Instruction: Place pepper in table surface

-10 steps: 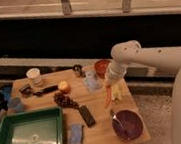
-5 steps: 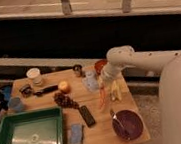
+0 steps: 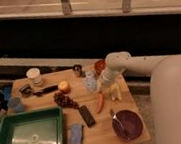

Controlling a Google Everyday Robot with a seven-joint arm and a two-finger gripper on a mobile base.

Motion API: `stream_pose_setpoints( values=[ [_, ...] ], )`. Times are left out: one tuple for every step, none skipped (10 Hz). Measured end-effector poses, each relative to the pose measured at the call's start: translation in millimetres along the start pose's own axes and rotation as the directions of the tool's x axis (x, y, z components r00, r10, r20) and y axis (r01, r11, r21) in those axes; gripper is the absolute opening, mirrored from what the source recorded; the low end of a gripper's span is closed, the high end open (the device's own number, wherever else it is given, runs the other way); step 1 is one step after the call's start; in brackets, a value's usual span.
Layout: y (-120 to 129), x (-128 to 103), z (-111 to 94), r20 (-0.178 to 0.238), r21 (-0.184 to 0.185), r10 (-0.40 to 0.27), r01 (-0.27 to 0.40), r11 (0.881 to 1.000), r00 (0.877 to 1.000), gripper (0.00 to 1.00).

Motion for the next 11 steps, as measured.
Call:
stream_pose_setpoints(
  values=[
    [0,1,1,-0.001,-0.001,0.003,-0.003,1.000,1.000,0.45],
    [2,1,3,-0.003,-0.004,0.003,-0.003,1.000,1.000,0.56],
    [2,1,5,-0.006,-0.009,0.006,-0.006,1.000,1.000,0.68],
    [2,2,6,-0.009,-0.013,0.008,-0.009,1.000,1.000,0.75],
    [2,3,7,-0.009,-0.019,0.007,-0.007,1.000,1.000,0.79],
    [5,3,7,-0.010,-0.026,-0.001,0.001,1.000,1.000,0.80],
    [9,3,8,-0.011,-0.035,-0.011,0.011,0.999,1.000,0.80],
    [13,4,9,-0.017,-0.043,-0.025,0.024,0.999,1.000,0.80],
    [17,7,11,-0.032,-0.046,-0.037,0.035,0.998,0.999,0.80],
    [20,6,11,-0.033,-0.048,-0.040,0.039,0.998,0.999,0.80],
    [20,6,11,-0.032,-0.048,-0.040,0.039,0.998,0.999,0.80]
  ],
)
